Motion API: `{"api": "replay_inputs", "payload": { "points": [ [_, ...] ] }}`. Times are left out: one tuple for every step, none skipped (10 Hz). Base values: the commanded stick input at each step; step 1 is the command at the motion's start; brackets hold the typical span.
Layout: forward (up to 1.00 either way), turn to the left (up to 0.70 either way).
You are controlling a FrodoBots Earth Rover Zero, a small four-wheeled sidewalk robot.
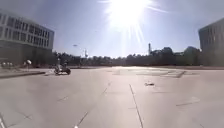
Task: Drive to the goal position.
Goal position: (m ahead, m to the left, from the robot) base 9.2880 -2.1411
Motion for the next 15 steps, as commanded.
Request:
{"api": "replay_inputs", "payload": {
  "points": [
    [0.69,0.00],
    [0.69,0.00],
    [0.69,0.00],
    [0.69,0.00],
    [0.69,0.00],
    [0.69,0.00],
    [0.69,0.00],
    [0.69,0.00],
    [0.69,0.00],
    [0.69,0.00],
    [0.69,0.00],
    [0.69,0.00],
    [0.69,0.00],
    [0.69,0.00],
    [0.69,0.00]
  ]
}}
